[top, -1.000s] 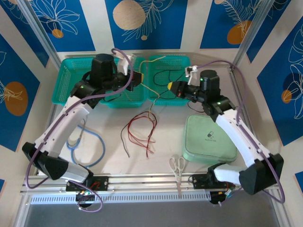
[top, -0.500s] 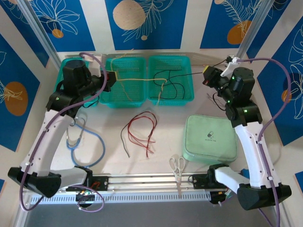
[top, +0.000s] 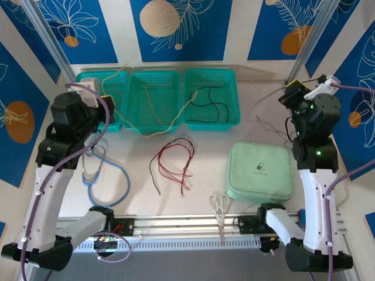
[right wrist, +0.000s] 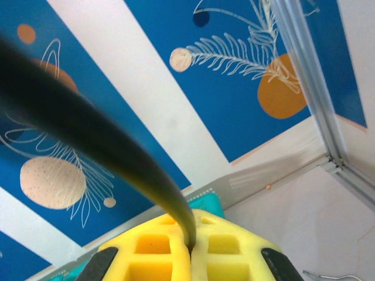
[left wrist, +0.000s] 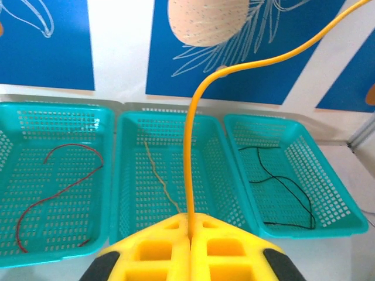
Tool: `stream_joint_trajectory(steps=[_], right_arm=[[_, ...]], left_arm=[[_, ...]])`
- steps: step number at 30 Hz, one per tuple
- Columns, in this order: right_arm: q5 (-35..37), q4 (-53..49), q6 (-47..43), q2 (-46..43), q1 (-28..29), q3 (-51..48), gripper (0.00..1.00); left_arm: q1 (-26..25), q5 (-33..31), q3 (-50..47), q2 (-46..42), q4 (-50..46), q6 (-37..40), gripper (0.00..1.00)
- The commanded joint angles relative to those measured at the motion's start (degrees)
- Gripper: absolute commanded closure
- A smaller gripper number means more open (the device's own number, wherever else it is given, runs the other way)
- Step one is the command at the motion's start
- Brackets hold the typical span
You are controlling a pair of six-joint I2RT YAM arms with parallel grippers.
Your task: Untangle the cables
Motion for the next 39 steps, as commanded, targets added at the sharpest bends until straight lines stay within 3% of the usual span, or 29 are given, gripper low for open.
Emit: stream_joint_trajectory(steps=[1, 13, 18, 25, 30, 39], right_arm=[[-0.3, 1.5, 0.8, 0.2, -0.8, -0.4, 1.00], [-11.8, 3.8, 1.4, 10.5, -0.6, 10.8, 1.00], [-16.2, 5.7, 4.4, 17.7, 3.8, 16.4, 1.00], [-17.7, 9.0, 4.2, 29.6, 11.0, 23.4, 1.00], [-17.4, 9.0, 3.9, 37.1, 11.5, 27.4, 1.00], [-16.7, 8.4, 2.5, 42.2, 12.6, 27.7, 1.00]], left_arm=[[0.7, -2.5, -0.9, -1.1, 3.7, -0.6, 1.00], [0.6, 0.0, 1.0, -0.4, 3.8, -1.1, 1.00], [0.6, -0.1, 1.4, -0.6, 3.8, -1.1, 1.00], [0.7, 0.2, 1.2, -0.7, 4.4, -1.5, 1.00], [0.6, 1.4, 0.3, -0.9, 5.5, -2.9, 1.00], [0.6, 1.5, -0.3, -1.3, 6.2, -3.3, 1.00]])
